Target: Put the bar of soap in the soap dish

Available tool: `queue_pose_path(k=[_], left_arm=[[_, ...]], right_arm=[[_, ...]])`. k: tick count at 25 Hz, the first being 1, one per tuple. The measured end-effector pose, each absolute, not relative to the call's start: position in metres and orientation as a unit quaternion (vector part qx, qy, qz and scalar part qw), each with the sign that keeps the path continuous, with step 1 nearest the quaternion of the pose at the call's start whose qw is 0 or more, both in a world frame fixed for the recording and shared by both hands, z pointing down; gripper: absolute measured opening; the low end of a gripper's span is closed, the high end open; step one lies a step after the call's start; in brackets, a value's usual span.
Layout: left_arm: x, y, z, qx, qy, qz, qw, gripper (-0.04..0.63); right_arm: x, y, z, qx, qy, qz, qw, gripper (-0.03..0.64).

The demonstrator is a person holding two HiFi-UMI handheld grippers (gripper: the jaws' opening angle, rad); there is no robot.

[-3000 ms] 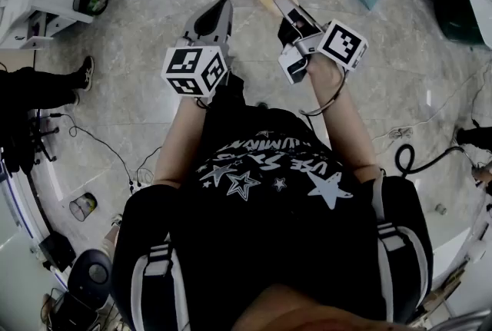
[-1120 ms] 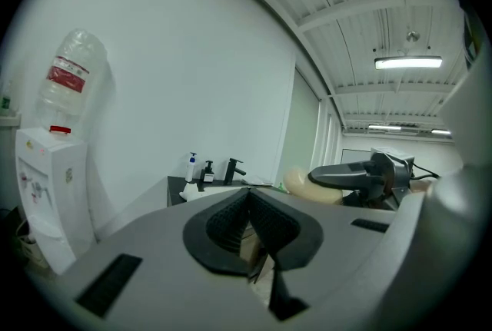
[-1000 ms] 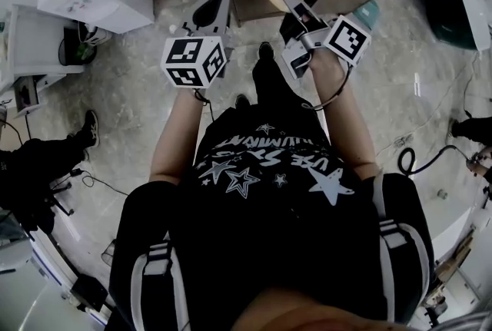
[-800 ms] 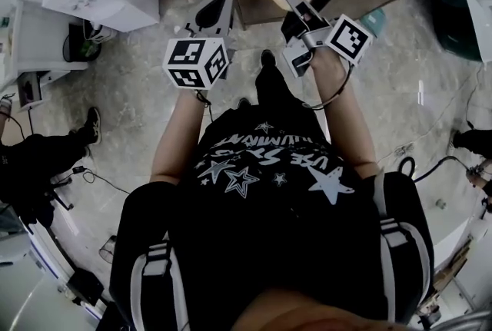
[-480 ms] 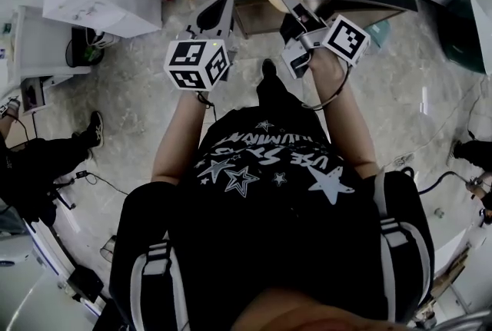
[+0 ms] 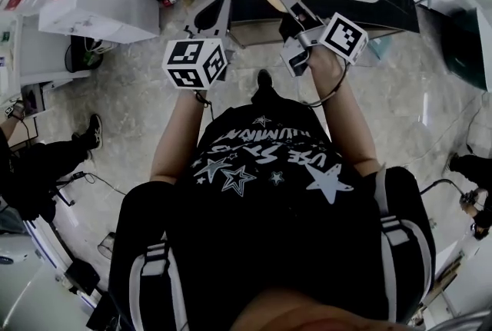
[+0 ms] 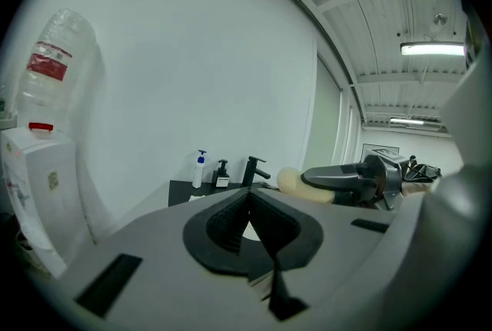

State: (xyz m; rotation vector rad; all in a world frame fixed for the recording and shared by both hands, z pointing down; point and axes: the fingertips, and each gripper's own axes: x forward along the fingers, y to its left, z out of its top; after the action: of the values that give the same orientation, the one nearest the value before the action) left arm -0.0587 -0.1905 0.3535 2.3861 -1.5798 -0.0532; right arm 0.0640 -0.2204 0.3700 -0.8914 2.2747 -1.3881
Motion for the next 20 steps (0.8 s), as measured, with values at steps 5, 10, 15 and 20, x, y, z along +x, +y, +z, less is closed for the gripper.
queue_pose_path(k=[5, 10, 15, 20], left_arm=[[-0.057, -0.216, 0.359, 0.814, -0.563, -0.009, 0.141, 0.011], [-0.063, -0.238, 0.362, 0.798, -0.585, -0.004, 0.142, 0.011], [-0.071, -0.249, 0.368, 0.785, -0.602, 0.003, 0.146, 0.011], [-0.088, -0.261, 0.371, 0.781, -0.606, 0.011, 0.149, 0.011]], right_arm=[[0.064, -0.252, 0.381, -0.302, 0.801, -0.496, 0.145, 0.118], [0.057, -0.277, 0.390, -0.283, 0.797, -0.516, 0.133, 0.118], [0.042, -0.292, 0.396, -0.260, 0.798, -0.529, 0.124, 0.118], [0.031, -0.304, 0.405, -0.264, 0.792, -0.537, 0.122, 0.118]])
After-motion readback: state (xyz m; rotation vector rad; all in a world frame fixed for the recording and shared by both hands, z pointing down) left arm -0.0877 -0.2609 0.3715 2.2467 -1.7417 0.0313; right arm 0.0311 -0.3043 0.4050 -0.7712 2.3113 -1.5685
